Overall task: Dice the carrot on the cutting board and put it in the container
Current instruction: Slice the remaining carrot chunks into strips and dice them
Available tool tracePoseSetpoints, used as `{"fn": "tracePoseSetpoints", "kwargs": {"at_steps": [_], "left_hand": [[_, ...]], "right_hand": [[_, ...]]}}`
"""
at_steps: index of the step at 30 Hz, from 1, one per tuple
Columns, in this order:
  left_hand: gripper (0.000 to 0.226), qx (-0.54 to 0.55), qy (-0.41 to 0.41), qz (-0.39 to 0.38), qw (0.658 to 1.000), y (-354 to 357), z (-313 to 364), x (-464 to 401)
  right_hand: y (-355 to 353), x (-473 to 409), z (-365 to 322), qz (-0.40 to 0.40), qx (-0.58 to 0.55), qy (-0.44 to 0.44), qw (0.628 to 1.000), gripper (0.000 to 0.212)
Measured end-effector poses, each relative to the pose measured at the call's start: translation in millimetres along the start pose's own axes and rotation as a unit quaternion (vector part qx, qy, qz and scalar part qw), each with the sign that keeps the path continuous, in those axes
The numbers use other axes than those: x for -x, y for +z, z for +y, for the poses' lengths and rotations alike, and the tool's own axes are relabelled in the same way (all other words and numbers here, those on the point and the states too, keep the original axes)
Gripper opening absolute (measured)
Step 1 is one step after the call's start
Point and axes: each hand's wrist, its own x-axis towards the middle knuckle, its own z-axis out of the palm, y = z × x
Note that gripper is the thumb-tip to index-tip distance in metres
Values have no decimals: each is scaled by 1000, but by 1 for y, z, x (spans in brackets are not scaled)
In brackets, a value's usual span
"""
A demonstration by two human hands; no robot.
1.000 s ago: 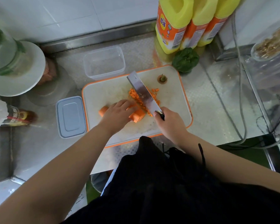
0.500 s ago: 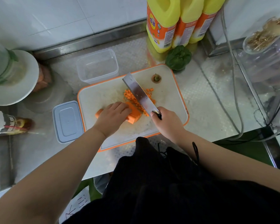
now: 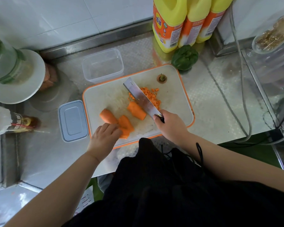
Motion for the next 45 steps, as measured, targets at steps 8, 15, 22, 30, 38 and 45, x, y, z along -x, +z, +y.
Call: {"fn": "tracePoseSetpoints", "kwargs": {"at_steps": [8, 15, 22, 30, 38, 45], "left_hand": [[41, 33, -17, -40, 999, -12, -5, 17], [44, -6, -29, -190, 981, -31, -1, -60], [33, 28, -47, -369, 928, -28, 5, -83], [39, 79, -67, -360, 927, -25, -4, -77], [19, 34, 19, -275, 961, -28, -5, -65], [38, 42, 31, -121, 991, -24, 0, -33]], "right_hand": [[5, -1, -1, -13, 7, -2, 1000, 39], [5, -1, -3, -22, 8, 6, 1000, 38], [2, 1, -3, -14, 16, 6, 1000, 41], [4, 1, -2, -19, 18, 0, 1000, 41], [5, 2, -3, -26, 23, 1, 999, 41], [6, 4, -5, -29, 29, -5, 999, 40]]}}
